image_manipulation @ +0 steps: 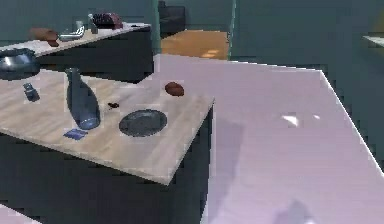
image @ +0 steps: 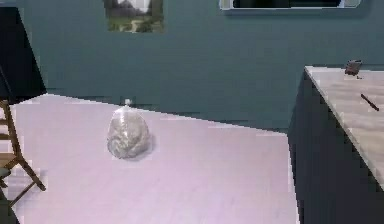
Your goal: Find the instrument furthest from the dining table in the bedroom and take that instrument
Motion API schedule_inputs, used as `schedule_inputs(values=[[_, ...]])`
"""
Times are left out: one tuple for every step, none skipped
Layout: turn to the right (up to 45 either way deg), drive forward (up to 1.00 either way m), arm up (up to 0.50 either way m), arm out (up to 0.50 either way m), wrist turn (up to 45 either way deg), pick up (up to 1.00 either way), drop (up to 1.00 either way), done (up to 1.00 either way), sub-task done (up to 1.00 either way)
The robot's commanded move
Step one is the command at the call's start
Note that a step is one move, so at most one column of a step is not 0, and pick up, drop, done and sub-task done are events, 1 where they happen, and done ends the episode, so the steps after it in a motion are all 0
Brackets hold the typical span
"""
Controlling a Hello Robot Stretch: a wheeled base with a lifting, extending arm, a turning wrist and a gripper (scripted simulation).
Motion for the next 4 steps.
schedule_inputs(values=[[0.0,1.0,0.0,0.0,0.0,0.0,0.0,0.0,0.0],[0.0,0.8,0.0,0.0,0.0,0.0,0.0,0.0,0.0],[-12.0,0.0,0.0,0.0,0.0,0.0,0.0,0.0,0.0],[-3.0,0.0,0.0,0.0,0.0,0.0,0.0,0.0,0.0]])
